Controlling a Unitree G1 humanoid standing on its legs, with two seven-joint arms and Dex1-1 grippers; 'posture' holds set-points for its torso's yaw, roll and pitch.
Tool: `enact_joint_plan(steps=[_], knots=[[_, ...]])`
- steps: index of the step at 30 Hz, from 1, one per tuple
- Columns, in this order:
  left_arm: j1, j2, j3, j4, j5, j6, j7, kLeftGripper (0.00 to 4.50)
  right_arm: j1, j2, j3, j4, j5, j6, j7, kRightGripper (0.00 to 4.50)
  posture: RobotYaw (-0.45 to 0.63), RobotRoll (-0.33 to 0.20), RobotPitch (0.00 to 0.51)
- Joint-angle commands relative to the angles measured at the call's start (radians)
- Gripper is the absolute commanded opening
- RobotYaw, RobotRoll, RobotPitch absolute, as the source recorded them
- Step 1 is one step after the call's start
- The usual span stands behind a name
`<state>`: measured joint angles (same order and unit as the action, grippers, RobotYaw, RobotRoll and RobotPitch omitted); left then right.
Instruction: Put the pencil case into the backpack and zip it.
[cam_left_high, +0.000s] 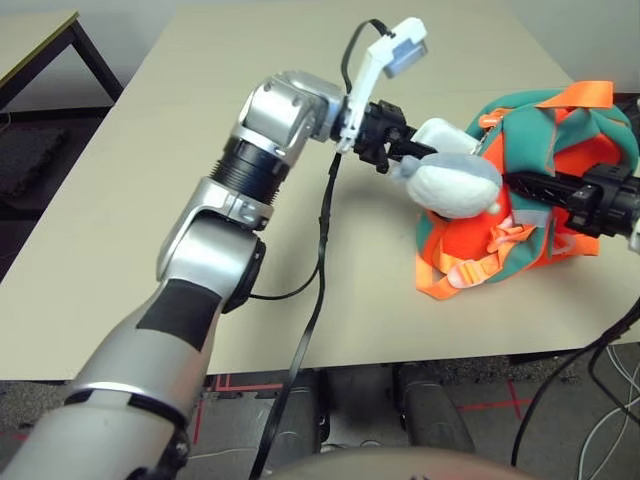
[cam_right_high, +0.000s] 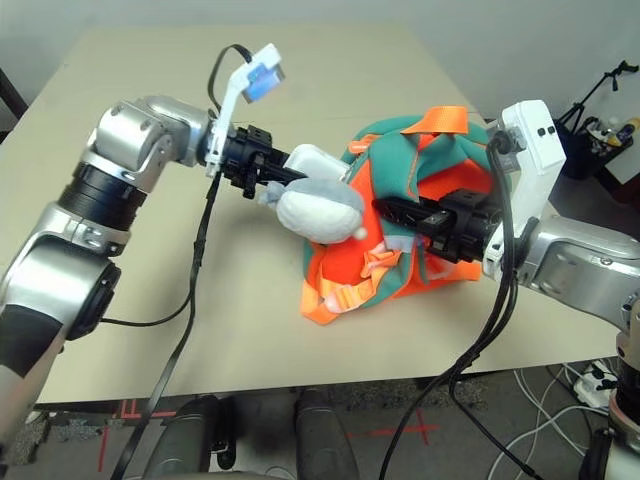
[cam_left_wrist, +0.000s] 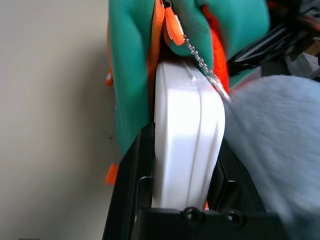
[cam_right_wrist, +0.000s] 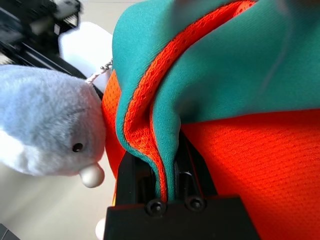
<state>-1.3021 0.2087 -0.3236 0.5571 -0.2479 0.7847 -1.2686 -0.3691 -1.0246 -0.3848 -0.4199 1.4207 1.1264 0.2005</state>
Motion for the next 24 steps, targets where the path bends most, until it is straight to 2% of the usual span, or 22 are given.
enact_joint_plan(steps=[1,7,11,12,16,19,21,24], knots=[[0.024,-0.038,-0.058,0.009,0.02,-0.027,-0.032,1.38,-0.011,0.013,0.028,0.001,-0.008,-0.002,0.002,0.24,-0.12,0.0,0.119],[0.018,-0.016,-0.001,-0.026,-0.003,0.011,-0.031,1.38,-0.013,0.012,0.023,0.001,-0.013,-0.001,0.006,0.24,-0.12,0.0,0.115],[0.011,0.055,0.055,-0.114,-0.06,0.103,-0.058,1.38,-0.015,0.013,0.022,0.0,-0.014,-0.002,0.004,0.24,-0.11,0.0,0.11],[0.01,0.073,0.072,-0.14,-0.079,0.132,-0.061,2.1,-0.015,0.013,0.021,0.0,-0.014,-0.002,0.004,0.24,-0.11,0.0,0.11],[-0.005,0.141,0.144,-0.197,-0.146,0.216,-0.039,3.29,-0.015,0.017,0.022,0.0,-0.02,-0.003,0.006,0.24,-0.1,0.0,0.108],[-0.018,0.182,0.187,-0.197,-0.173,0.232,-0.02,4.35,-0.017,0.022,0.025,0.001,-0.027,-0.002,0.008,0.24,-0.1,0.0,0.108],[-0.032,0.193,0.213,-0.17,-0.178,0.224,0.005,4.5,-0.019,0.025,0.026,0.002,-0.032,-0.001,0.011,0.24,-0.09,0.0,0.108],[-0.04,0.209,0.216,-0.13,-0.157,0.183,0.025,3.95,-0.024,0.028,0.032,0.008,-0.042,-0.001,0.02,0.24,-0.09,0.0,0.107]])
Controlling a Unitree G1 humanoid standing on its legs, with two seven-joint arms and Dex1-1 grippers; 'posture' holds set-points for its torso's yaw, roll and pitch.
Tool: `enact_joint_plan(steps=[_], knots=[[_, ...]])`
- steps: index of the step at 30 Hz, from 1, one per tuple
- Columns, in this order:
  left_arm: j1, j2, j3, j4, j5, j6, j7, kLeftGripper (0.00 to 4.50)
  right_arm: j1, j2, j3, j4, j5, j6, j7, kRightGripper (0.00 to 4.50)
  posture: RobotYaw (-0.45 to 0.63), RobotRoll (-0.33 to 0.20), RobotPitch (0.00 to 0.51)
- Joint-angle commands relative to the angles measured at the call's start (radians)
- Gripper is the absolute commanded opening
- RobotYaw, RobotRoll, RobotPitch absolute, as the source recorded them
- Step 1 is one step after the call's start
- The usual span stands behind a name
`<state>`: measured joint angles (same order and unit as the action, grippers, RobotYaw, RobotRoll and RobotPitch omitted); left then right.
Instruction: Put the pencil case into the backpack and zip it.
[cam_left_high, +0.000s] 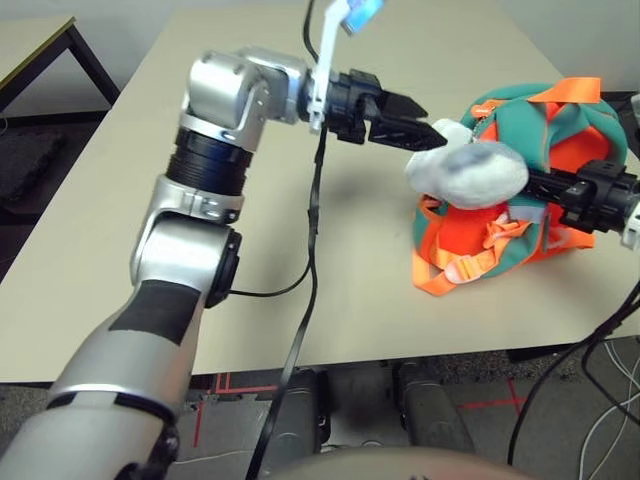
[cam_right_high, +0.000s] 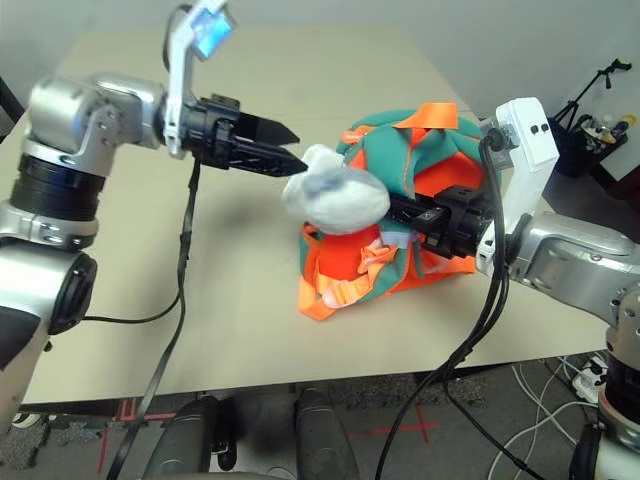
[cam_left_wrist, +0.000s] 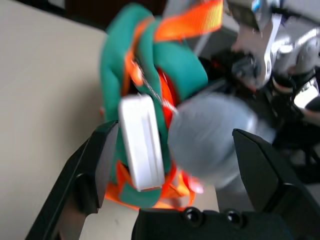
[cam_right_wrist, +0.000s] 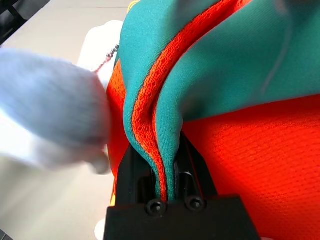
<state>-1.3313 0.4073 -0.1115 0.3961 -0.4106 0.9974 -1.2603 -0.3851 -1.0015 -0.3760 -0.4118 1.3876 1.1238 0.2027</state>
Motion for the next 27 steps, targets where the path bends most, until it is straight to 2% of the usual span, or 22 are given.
enact_joint_plan(steps=[1,11,18,27], knots=[[-0.012,0.013,0.001,0.038,0.008,-0.037,0.018,3.55,-0.01,0.006,0.024,0.001,-0.012,0.003,0.02,0.24,-0.09,0.0,0.106],[0.016,-0.028,-0.046,0.101,0.049,-0.127,0.044,0.1,-0.018,0.007,0.02,0.005,-0.026,0.011,0.033,0.24,-0.1,0.0,0.103],[0.004,-0.072,-0.06,0.19,0.079,-0.187,0.045,0.0,-0.012,0.011,0.015,-0.004,-0.022,0.011,0.024,0.24,-0.11,0.0,0.102],[0.0,-0.087,-0.073,0.179,0.073,-0.173,0.025,0.0,-0.002,0.016,0.009,-0.01,-0.02,0.007,0.017,0.24,-0.12,0.0,0.098]])
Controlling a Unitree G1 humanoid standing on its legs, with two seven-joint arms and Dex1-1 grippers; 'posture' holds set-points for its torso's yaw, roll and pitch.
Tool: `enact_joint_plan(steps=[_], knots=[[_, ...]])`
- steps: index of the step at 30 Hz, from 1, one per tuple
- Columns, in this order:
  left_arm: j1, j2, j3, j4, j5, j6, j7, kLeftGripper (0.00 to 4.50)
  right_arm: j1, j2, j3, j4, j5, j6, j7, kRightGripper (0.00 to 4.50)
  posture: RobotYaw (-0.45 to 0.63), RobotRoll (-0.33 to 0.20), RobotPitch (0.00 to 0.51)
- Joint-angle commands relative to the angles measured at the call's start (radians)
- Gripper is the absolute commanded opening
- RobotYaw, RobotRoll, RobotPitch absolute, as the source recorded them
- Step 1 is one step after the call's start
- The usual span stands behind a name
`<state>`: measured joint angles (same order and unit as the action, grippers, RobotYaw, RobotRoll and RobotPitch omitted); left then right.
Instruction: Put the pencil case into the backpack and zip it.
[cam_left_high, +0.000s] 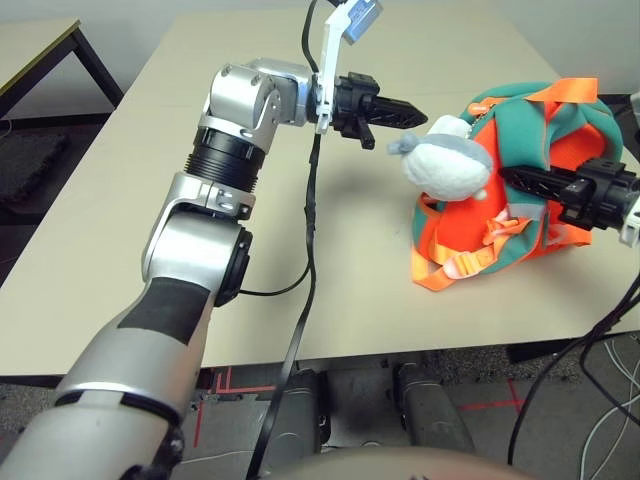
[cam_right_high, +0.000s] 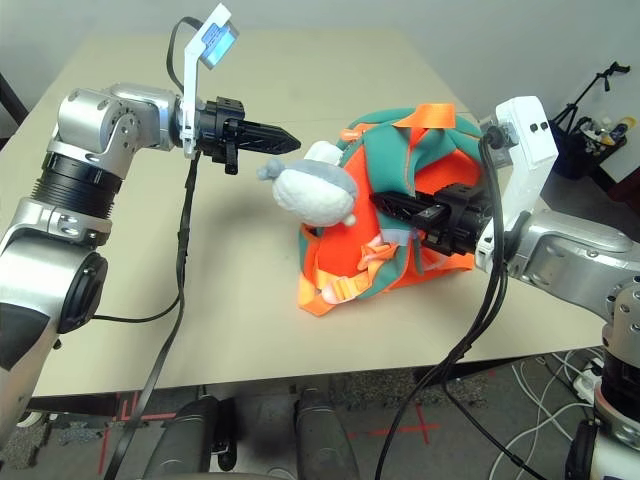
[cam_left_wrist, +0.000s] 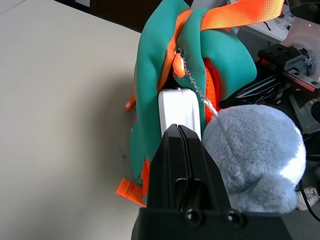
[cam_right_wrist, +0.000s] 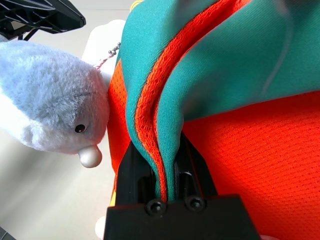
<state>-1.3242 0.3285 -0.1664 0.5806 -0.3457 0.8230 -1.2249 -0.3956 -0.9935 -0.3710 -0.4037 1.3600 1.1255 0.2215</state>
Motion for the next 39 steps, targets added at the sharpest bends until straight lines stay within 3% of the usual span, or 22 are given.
enact_joint_plan(steps=[1,19,39], knots=[[-0.005,-0.01,-0.021,-0.011,0.007,0.005,-0.013,0.0,0.01,0.009,0.004,-0.018,0.006,0.004,-0.002,0.24,-0.12,0.0,0.098],[0.021,-0.053,-0.106,0.001,0.061,-0.05,-0.032,0.0,0.017,0.021,0.0,-0.031,0.018,0.005,-0.018,0.24,-0.13,0.0,0.109],[0.019,-0.302,-0.119,0.177,0.138,-0.175,0.05,0.0,0.021,0.045,0.005,-0.048,0.034,-0.002,-0.051,0.24,-0.16,0.0,0.108]])
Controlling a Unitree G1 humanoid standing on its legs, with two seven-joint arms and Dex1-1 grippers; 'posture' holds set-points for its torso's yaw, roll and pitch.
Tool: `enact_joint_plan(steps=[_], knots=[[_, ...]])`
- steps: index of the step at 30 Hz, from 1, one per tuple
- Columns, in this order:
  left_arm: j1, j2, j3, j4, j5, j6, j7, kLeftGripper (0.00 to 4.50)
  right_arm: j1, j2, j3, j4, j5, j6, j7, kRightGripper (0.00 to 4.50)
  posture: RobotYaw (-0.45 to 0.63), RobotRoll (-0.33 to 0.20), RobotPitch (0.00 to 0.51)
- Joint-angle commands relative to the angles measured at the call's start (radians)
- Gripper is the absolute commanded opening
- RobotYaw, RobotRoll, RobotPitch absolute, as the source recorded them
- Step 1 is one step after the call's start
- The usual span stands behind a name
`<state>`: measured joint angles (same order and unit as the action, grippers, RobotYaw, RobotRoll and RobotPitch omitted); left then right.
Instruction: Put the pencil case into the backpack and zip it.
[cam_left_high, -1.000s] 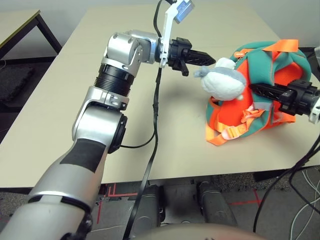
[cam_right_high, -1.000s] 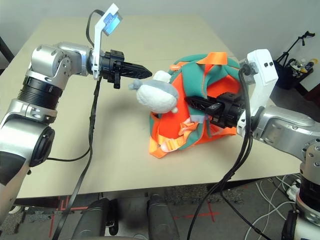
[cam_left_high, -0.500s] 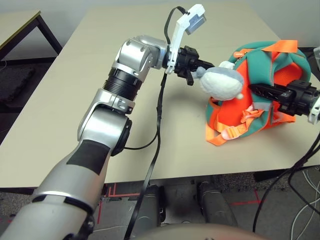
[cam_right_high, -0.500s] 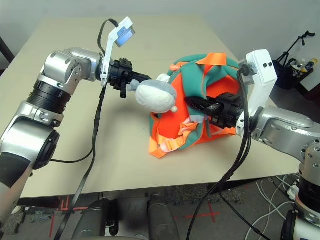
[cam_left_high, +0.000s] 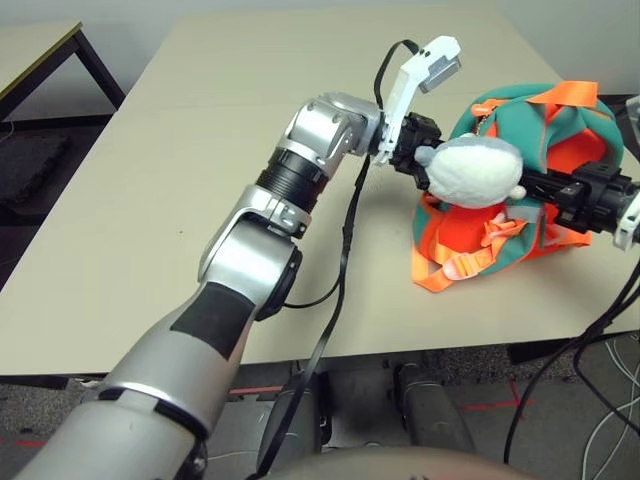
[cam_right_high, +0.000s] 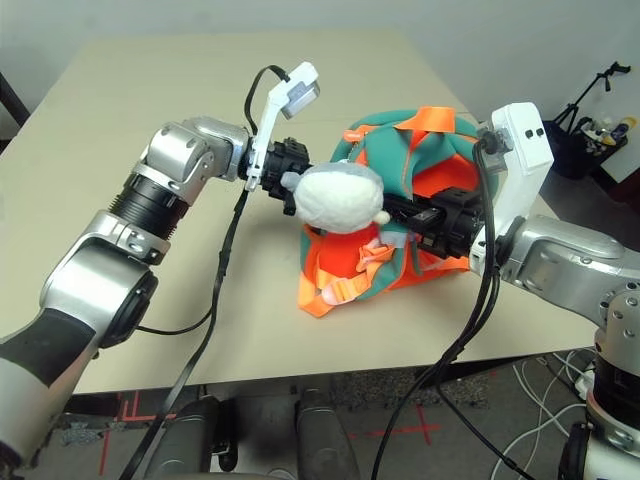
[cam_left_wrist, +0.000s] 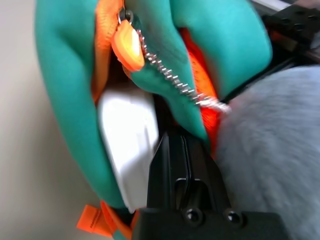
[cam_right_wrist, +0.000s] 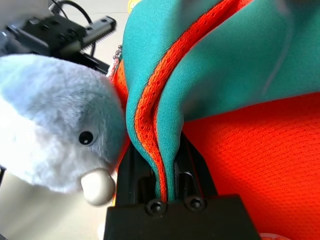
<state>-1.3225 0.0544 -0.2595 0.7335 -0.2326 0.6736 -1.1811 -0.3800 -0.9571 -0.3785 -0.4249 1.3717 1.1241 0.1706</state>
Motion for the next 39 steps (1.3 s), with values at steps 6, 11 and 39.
enact_joint_plan(steps=[6,11,39], knots=[[0.01,0.023,0.006,-0.063,0.011,-0.006,-0.005,0.0,0.0,0.012,0.017,-0.022,0.018,-0.001,0.001,0.24,-0.13,0.0,0.107],[-0.007,0.116,0.038,-0.209,-0.032,0.084,-0.02,0.0,-0.006,0.009,0.024,-0.013,0.01,-0.003,0.014,0.24,-0.11,0.0,0.107],[0.081,0.398,-0.024,-0.656,-0.197,0.221,-0.131,4.5,-0.08,0.021,0.075,0.048,-0.073,0.019,0.104,0.24,-0.07,0.0,0.102]])
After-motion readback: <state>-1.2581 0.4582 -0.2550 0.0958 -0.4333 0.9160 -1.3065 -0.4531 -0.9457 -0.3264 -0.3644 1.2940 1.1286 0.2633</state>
